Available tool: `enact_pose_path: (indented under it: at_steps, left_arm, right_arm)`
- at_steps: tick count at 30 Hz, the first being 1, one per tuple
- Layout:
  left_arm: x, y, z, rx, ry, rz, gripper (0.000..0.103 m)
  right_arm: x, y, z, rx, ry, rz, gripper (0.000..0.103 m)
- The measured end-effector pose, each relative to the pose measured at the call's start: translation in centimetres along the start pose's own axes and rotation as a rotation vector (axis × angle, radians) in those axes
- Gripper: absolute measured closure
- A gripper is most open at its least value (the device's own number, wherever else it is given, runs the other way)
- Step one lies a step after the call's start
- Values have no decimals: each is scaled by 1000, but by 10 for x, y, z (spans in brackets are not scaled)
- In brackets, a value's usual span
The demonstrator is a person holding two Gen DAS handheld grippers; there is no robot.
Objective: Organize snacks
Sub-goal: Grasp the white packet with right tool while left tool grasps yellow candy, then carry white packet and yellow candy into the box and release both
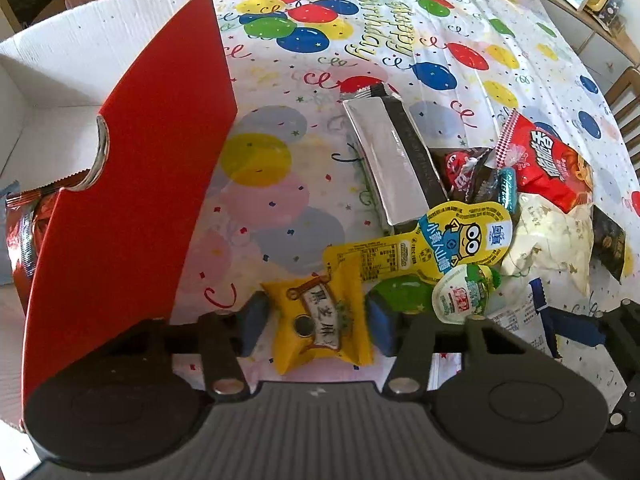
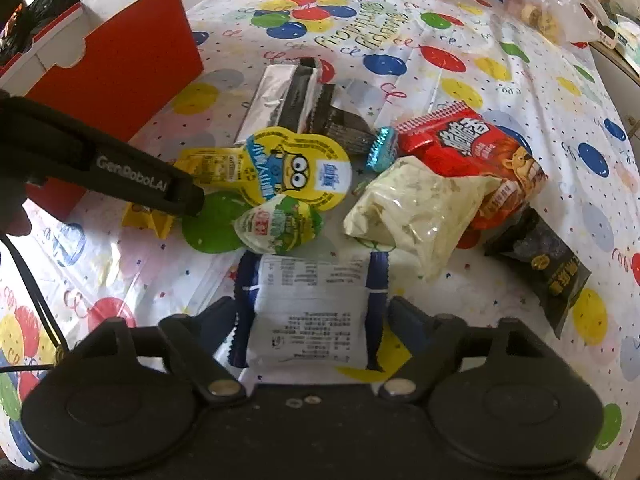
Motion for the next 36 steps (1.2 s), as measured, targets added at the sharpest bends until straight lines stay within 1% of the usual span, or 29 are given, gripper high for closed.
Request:
enact_pose_path:
  at_steps: [6, 10, 17, 24, 29, 33, 36]
  left_arm:
    - [3, -2, 4, 24, -30, -7, 60]
    - [8, -3, 6, 32, -41, -7, 65]
    - [20, -9, 12, 48, -74, -16, 67]
    - [46, -11, 17, 53, -120, -38, 67]
    - [73, -10, 26, 62, -154, -71, 67]
    - [96, -3, 34, 42, -161, -118, 67]
    - [113, 2, 43, 49, -172, -141, 67]
  right_arm:
    - [5, 1, 2, -13, -5, -16, 42]
    - [10, 1, 0, -38, -8, -25, 46]
    - [26, -1, 4, -71, -3, -48, 47]
    - [53, 1, 9, -123, 10, -83, 47]
    - [72, 11, 15, -150, 19, -123, 47]
    - [89, 25, 25, -162, 36, -164, 47]
    - [102, 37, 35, -161, 54, -200, 47]
Point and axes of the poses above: each gripper's, at about its wrist camera, not at the fingertips, and x roughly against the way its jaws point, z to its left, y to its top, the point moved 10 cm from there along -x, roughly the way its jaws point, and after that the axes turned 13 degrees about -z, right-handed, at the moved point
